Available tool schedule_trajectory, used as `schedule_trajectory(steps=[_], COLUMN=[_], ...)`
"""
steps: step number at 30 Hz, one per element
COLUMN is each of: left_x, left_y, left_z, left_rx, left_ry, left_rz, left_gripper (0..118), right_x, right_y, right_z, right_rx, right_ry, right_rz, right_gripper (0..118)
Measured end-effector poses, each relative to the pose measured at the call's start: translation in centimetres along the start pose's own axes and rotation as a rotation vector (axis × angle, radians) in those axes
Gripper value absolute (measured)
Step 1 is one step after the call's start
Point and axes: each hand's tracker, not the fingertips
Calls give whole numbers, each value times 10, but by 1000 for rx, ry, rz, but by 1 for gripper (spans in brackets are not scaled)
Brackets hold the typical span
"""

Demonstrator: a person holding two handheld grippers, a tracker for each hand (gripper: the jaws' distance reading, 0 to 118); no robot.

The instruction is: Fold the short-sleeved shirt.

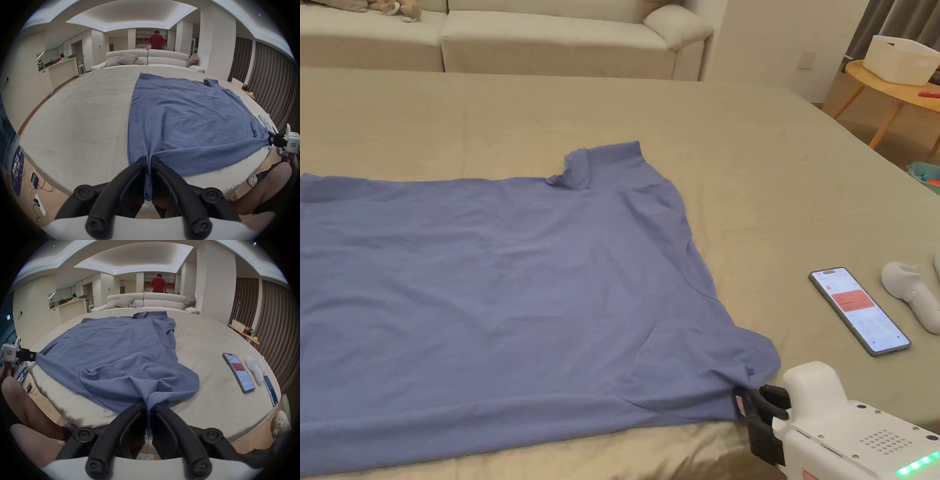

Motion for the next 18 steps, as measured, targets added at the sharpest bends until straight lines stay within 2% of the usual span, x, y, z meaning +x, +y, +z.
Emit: schedule_trajectory(steps=[5,8,10,13,16,18], left_x=[-2,-9,-12,-13,-12,-12], left_y=[15,35,55,90,126,148], left_z=[19,24,24,13,-11,-35], left_rx=[57,97,117,139,156,139], left_ry=[-39,-53,-64,-66,-62,-65], left_rz=[52,57,64,49,2,1], left_gripper=[7,7,7,7,7,7], right_x=[2,3,7,16,15,25], right_y=[19,44,67,103,145,166], right_z=[29,36,33,17,-11,-39], right_rx=[103,155,160,168,138,114], right_ry=[-25,-33,-23,-13,-29,-17], right_rz=[-14,35,38,30,103,100], right_gripper=[6,6,6,6,6,6])
